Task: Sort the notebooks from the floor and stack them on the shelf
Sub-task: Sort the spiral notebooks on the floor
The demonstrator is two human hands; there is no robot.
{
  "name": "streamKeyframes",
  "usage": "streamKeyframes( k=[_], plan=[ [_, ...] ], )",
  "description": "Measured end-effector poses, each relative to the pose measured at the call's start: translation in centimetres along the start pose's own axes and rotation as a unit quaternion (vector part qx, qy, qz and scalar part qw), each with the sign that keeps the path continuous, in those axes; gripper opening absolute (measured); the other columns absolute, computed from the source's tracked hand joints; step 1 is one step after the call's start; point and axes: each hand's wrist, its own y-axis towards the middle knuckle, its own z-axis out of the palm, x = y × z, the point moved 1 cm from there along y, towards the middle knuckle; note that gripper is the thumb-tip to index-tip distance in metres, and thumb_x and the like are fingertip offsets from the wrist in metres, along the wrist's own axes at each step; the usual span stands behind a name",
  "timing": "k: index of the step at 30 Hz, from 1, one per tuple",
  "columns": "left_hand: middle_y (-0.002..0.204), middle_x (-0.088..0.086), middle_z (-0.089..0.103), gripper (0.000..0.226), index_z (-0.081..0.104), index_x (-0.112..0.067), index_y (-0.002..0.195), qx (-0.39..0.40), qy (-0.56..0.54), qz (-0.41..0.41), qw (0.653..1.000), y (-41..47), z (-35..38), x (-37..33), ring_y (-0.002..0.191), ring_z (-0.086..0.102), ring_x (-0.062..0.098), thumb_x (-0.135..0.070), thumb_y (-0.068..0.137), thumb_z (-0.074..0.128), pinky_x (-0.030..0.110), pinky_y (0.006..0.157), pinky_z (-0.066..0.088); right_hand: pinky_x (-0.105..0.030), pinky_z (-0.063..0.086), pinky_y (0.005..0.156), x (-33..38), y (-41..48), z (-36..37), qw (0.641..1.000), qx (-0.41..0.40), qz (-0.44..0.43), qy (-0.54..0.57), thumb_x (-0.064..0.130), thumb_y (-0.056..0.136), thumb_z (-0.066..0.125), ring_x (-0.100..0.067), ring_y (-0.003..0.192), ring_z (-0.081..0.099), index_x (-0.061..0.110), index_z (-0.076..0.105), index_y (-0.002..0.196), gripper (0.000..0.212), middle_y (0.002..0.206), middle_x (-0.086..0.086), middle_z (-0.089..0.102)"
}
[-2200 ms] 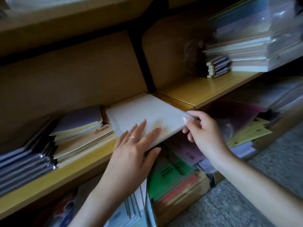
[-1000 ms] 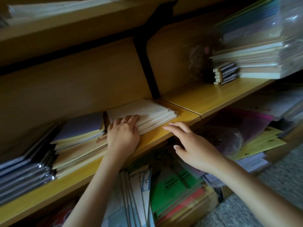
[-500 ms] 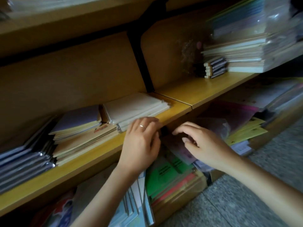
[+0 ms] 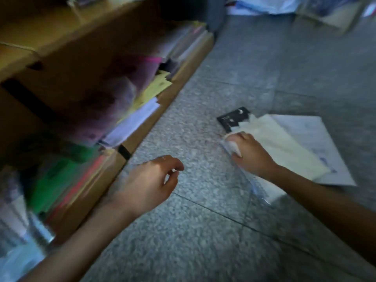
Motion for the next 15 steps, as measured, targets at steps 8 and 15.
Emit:
streamKeyframes(
  k=[8,15],
  plan=[
    [0.096,-0.009,0.068,0.034,0.066,-0.026,0.097,0.077,-0.064,-0.015,0.995,4.7,7.4,-3.5,0.087,0.064,0.008,-0.037,0.079,0.040,0.028,0.074,0.051,-0.049,0.018,0.110,-8.7,-3.2,-2.3,0.935,0.031,0.350,-0.053,0.062,0.052,0.081,-0.039,0.135,0.021,0.010,0.012,0.144,0.125,0.145,-0.022,0.021],
    [0.089,-0.008,0.068,0.030,0.066,-0.027,0.094,0.105,-0.097,-0.017,0.990,5.8,9.9,-5.2,0.081,0.063,0.007,-0.038,0.079,0.042,0.034,0.076,0.052,-0.043,0.021,0.110,-9.7,-2.6,-3.9,0.920,0.067,0.378,-0.078,0.060,0.051,0.083,-0.038,0.134,0.023,-0.002,0.016,0.141,0.128,0.144,-0.024,0.022]
  ],
)
